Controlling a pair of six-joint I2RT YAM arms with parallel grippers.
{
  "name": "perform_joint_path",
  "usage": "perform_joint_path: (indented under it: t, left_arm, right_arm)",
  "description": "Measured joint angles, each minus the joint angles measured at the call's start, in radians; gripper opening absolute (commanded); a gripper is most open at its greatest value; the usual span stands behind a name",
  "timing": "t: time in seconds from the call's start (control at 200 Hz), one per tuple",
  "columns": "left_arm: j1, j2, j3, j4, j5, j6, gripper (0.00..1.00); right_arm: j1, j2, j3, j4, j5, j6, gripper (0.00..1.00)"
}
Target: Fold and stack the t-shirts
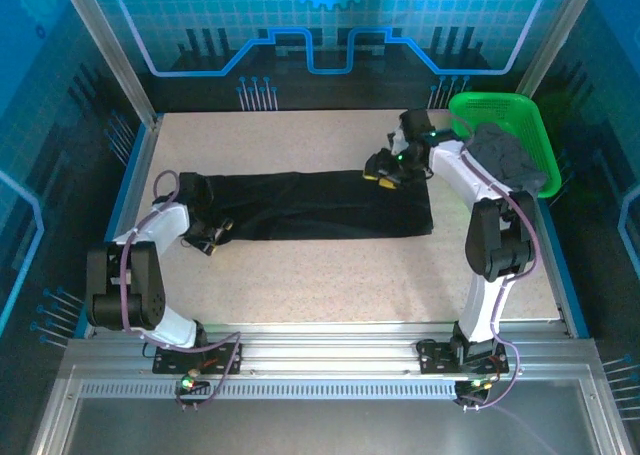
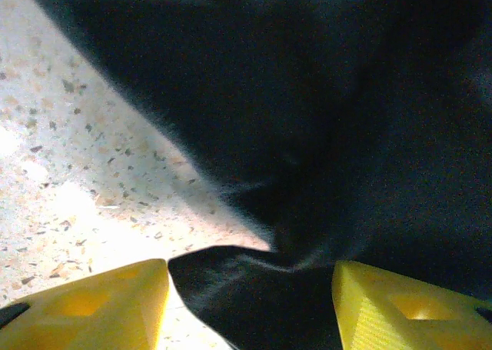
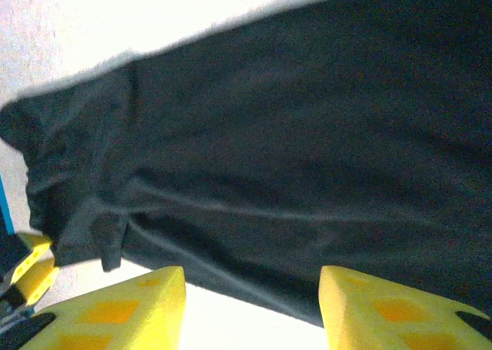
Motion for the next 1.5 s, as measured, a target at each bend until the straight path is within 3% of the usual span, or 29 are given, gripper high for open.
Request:
perform_joint_path:
  t: [0.22,0.29,0.4,0.885,1.03,1.211,1.376,1.501]
  left_arm:
    - [0.001,0.0,-0.011,0.054,0.006,-0.012,0.48]
    - [0.001,-0.002,-0.023,0.068,0.006,-0.03,0.34]
    - [0.001,-0.026,-0.05,0.07,0.006,-0.041,0.0]
    - [-0.025,-0.296,-0.148,-0.032,0.014,-0.228,0.0]
    - [-0.036,-0.302,-0.177,-0.043,0.03,-0.271,0.27]
    - [-0.045,-0.306,-0.212,-0.071,0.035,-0.294,0.43]
    - [-0.185,-0.356,-0.122,-0.144,-0.059,-0.225,0.45]
    - [-0.299,-0.34,-0.05,-0.11,-0.077,-0.138,0.43]
  right_arm:
    - [0.031,-0.003,-0.136,0.022,-0.024,0.006,0.5]
    - [0.031,-0.004,-0.138,0.027,-0.024,0.008,0.49]
    - [0.031,-0.019,-0.138,0.037,-0.024,0.009,0.49]
    - [0.032,-0.067,-0.14,0.053,-0.026,0.027,0.48]
    - [0.037,-0.075,-0.162,0.059,-0.027,0.027,0.48]
    - [0.038,-0.101,-0.204,0.063,-0.028,0.027,0.48]
    - [0.042,-0.136,-0.245,0.075,-0.038,0.023,0.48]
    - [0.053,-0.173,-0.306,0.137,-0.123,0.015,0.49]
